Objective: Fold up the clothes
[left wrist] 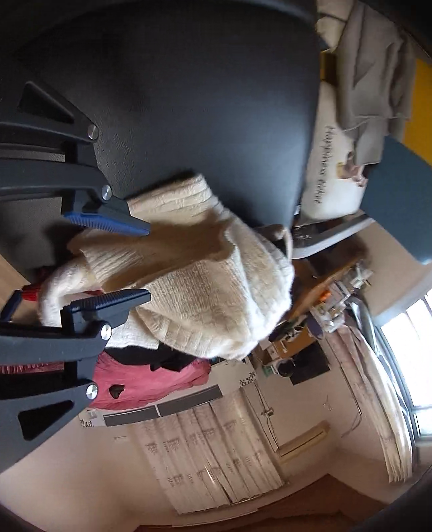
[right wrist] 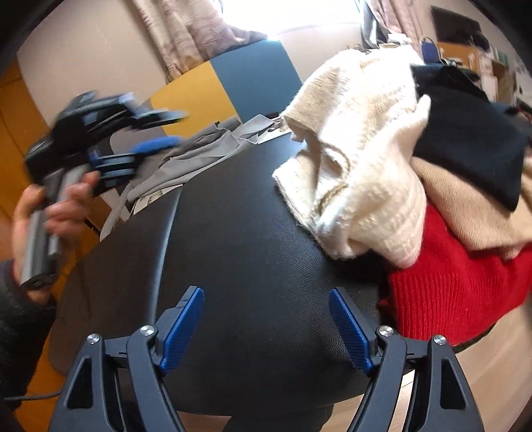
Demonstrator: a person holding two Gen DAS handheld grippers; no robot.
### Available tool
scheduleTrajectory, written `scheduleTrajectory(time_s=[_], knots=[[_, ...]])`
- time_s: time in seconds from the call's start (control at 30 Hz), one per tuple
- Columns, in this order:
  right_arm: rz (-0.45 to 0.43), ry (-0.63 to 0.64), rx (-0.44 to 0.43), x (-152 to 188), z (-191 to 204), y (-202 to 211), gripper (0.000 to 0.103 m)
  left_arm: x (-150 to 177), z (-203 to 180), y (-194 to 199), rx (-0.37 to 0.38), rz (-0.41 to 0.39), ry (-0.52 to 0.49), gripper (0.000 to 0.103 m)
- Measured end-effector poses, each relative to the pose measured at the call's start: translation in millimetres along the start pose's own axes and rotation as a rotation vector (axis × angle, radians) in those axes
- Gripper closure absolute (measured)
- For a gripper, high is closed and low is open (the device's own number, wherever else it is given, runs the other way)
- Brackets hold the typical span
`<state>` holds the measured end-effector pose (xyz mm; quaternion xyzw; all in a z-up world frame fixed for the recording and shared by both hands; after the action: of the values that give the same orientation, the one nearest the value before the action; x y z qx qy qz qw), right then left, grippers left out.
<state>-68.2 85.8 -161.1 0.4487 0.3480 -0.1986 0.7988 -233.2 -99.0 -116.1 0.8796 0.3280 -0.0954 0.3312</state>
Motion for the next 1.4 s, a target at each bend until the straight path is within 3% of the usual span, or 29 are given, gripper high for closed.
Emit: scheduleTrajectory(time_s=[0.13, 0.3, 0.47, 0.57, 0.6, 0.63, 0.7, 0.73, 0.9, 1.07, 1.2, 1.4], knots=[[0.000, 0.005, 0.007, 2, -13, 8, 0.023, -8, -3, -60, 0.042, 0.042, 0.087, 0.062], [0.010, -0.033, 0.011, -4, -28, 2, 0.022, -30, 13, -113, 0.064, 0.048, 0.222, 0.042], [-0.037, -0.020, 0.004, -24, -33, 5, 0.018, -50, 21, -140, 0.114, 0.032, 0.327, 0.039], [-0.067, 0.002, 0.017, -37, -32, 5, 0.012, -53, 6, -155, 0.105, 0.067, 0.295, 0.038], [-0.084, 0.002, 0.023, -42, -32, 7, 0.012, -52, 1, -158, 0.099, 0.074, 0.280, 0.042], [-0.121, 0.002, 0.019, -48, -30, 13, 0.012, -52, 0, -154, 0.092, 0.057, 0.269, 0.049], [-0.208, 0.014, 0.001, -60, -23, 27, 0.010, -52, -3, -145, 0.076, 0.022, 0.248, 0.097], [-0.239, 0.037, -0.012, -66, -20, 28, 0.000, -52, -5, -141, 0.068, 0.005, 0.237, 0.097], [-0.112, 0.037, -0.089, -72, -24, -20, 0.000, -58, -16, -100, 0.041, -0.109, 0.156, 0.098], [0.039, -0.157, -0.102, -63, -69, -80, 0.000, -71, -37, -41, 0.039, -0.213, 0.038, 0.098], [0.079, -0.261, -0.119, -51, -90, -96, 0.000, -73, -38, -2, 0.044, -0.267, 0.015, 0.099], [0.150, -0.112, -0.031, -36, -75, -113, 0.000, -50, -20, 44, 0.010, -0.327, 0.002, 0.103]])
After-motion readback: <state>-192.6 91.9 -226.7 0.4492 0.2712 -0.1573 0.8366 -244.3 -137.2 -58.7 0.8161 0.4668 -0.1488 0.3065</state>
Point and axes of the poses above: each gripper's, at about its wrist camera, not at the fingertips, and y roughly against the way its jaws point, z to its left, x to its underside, the point moved 3 cm from there along -y, roughly the way its jaws point, and after that the axes turned 9 degrees about -z, right-handed, at the moved point
